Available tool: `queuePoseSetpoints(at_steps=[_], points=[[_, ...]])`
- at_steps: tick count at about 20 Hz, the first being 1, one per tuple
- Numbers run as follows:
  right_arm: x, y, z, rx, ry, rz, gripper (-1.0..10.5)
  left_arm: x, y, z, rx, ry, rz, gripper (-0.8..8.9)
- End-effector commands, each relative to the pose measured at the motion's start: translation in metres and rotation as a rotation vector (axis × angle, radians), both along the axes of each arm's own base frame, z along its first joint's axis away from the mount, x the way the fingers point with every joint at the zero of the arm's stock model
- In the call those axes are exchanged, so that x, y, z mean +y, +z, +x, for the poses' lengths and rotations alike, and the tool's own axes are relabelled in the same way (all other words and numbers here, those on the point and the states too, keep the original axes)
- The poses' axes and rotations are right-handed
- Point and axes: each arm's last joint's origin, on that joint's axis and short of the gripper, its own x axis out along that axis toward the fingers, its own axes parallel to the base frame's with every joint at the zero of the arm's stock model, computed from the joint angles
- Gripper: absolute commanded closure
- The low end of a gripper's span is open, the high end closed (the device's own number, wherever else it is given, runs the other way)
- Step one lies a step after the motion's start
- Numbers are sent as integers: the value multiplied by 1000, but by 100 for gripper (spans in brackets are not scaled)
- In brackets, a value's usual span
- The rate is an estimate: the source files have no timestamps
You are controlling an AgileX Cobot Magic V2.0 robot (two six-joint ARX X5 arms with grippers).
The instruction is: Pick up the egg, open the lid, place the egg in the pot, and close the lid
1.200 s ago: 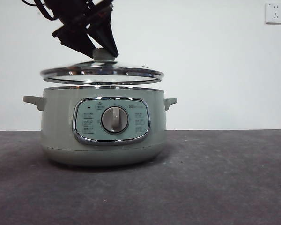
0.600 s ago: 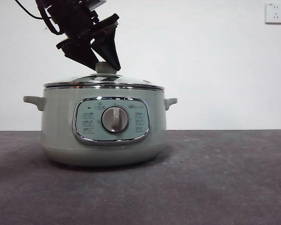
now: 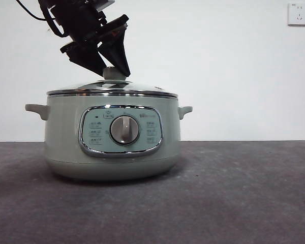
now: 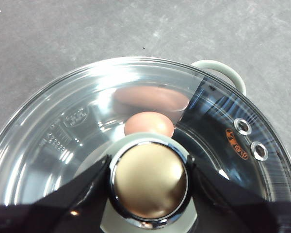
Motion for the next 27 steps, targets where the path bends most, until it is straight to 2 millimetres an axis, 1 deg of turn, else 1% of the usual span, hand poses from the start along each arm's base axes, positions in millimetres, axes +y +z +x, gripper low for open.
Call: queuePoseSetpoints(at_steps=[1, 4, 7, 9, 11, 12, 14, 15, 17, 19, 22, 24, 26, 27], points=[[0, -2, 1, 1, -11, 1, 478, -1, 6, 0, -18, -17, -13, 453], [0, -2, 1, 1, -12, 1, 478, 0, 10, -2, -27, -14, -18, 453], [0, -2, 1, 1, -12, 2, 478, 3, 18, -6, -48, -11, -28, 453], [0, -2, 1, 1, -12, 2, 478, 6, 27, -13, -53, -10, -30, 453], [0, -2, 1, -1, -12, 3, 478, 12, 39, -25, -44, -9, -26, 453], [1, -1, 1, -3, -11, 4, 478, 16, 45, -33, -37, -8, -23, 453], [1, 0, 2, -16, -9, 12, 478, 26, 60, -56, -2, -1, -25, 453], [2, 0, 2, -24, -8, 18, 478, 33, 67, -71, 34, 0, -41, 454], [3, 1, 4, -37, -3, 23, 478, 44, 84, -103, 83, -49, -94, 456], [3, 2, 4, -44, -1, 25, 478, 55, 99, -133, 90, -103, -144, 468], [3, 2, 4, -45, 4, 20, 478, 71, 117, -171, 48, -134, -192, 468], [3, 2, 4, -45, 5, 20, 478, 79, 123, -189, 30, -136, -198, 468], [3, 2, 4, -45, 5, 20, 478, 85, 125, -201, 32, -136, -197, 468], [3, 2, 4, -44, 5, 20, 478, 86, 125, -204, 38, -135, -195, 468]])
